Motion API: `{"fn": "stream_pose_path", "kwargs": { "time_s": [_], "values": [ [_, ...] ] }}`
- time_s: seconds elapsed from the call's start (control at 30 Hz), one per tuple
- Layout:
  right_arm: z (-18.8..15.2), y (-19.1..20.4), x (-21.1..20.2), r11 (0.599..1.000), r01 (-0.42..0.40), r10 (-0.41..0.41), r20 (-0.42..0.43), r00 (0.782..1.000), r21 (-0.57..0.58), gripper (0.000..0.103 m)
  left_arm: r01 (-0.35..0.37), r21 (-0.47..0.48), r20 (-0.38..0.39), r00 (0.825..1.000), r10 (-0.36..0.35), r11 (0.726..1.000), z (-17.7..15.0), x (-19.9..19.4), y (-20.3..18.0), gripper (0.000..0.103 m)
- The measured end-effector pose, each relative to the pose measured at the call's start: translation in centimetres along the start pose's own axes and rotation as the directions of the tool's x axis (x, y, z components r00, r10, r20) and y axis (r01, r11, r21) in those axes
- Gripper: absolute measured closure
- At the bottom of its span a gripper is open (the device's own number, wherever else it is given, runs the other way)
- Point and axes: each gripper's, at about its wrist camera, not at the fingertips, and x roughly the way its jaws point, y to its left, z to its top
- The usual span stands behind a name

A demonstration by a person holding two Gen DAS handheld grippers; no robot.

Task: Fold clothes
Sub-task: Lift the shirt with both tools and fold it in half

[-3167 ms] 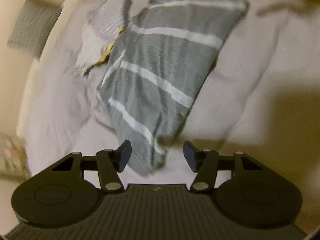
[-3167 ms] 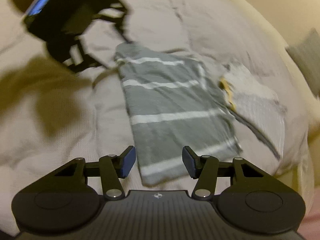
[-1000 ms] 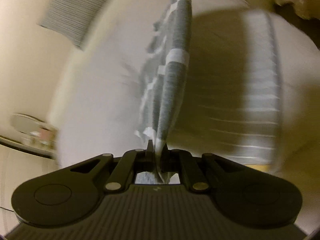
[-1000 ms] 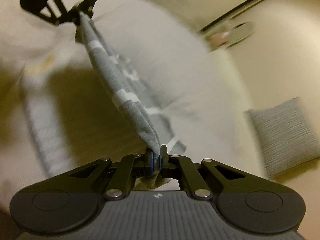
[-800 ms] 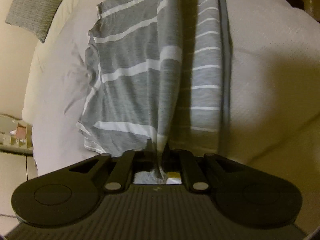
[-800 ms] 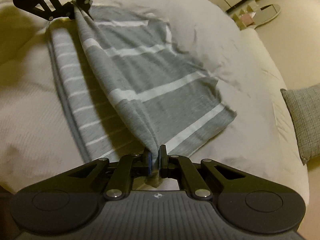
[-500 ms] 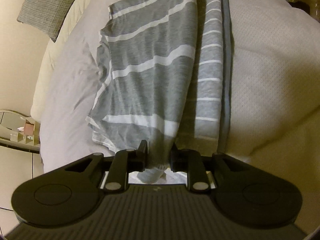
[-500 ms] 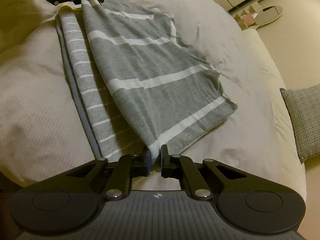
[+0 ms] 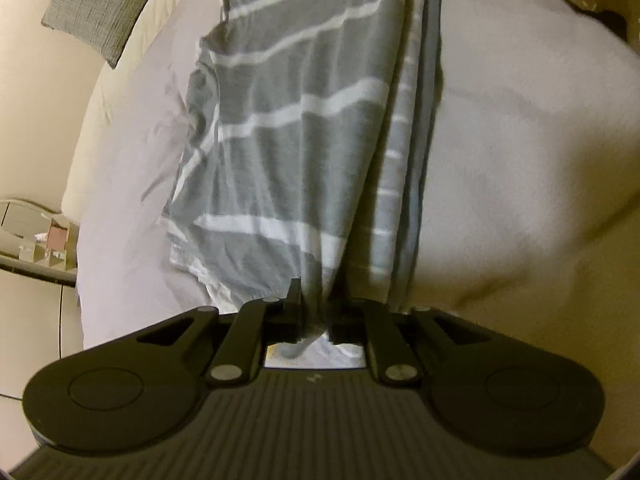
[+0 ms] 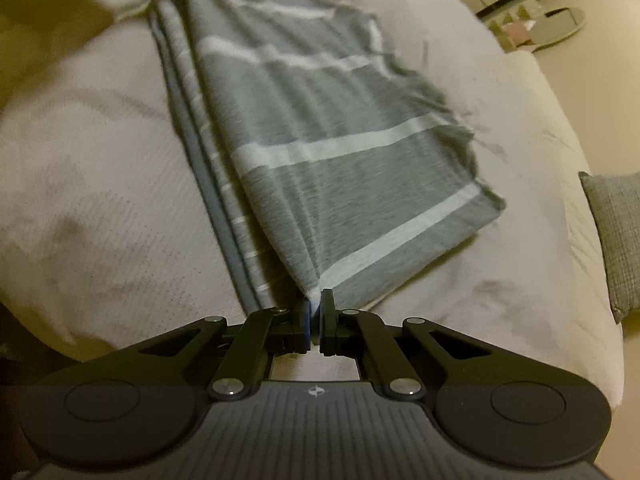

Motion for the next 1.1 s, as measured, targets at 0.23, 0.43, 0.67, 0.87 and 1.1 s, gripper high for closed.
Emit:
{"fn": "stream_pose_path", "kwargs": {
  "time_s": [0.23,0.43,0.67,0.87,1.1],
  "values": [
    [0.1,-0.2,-0.7,1.000,0.020,-0.020,0.010,1.000,0.017,0.102,-0.141,0.100,0.068,0.989,0.135,0.985,-1.1,-2.0,-1.4,0.066],
    [0.2,-0.2,-0.7,0.999,0.014,-0.015,0.015,1.000,0.032,0.103,-0.073,0.137,0.068,0.996,0.064,0.988,-1.0,-1.1,-1.9,0.095],
    [-0.6,0.2,-1.0,1.000,0.020,-0.020,0.018,1.000,0.013,0.103,-0.054,0.098,0.063,0.997,0.048,0.994,-1.3,-1.1,-1.6,0.097],
    [-0.5,0.6,-0.4,1.000,0.019,-0.019,0.007,1.000,0.012,0.103,-0.043,0.090,0.056,0.998,0.038,0.995,-1.2,-0.7,-1.9,0.098],
    [-0.9,0.8,0.2,0.999,0.017,-0.017,0.013,1.000,0.028,0.103,-0.061,0.053,0.059,0.997,0.058,0.997,-1.3,-0.9,-2.3,0.098]
  ]
}}
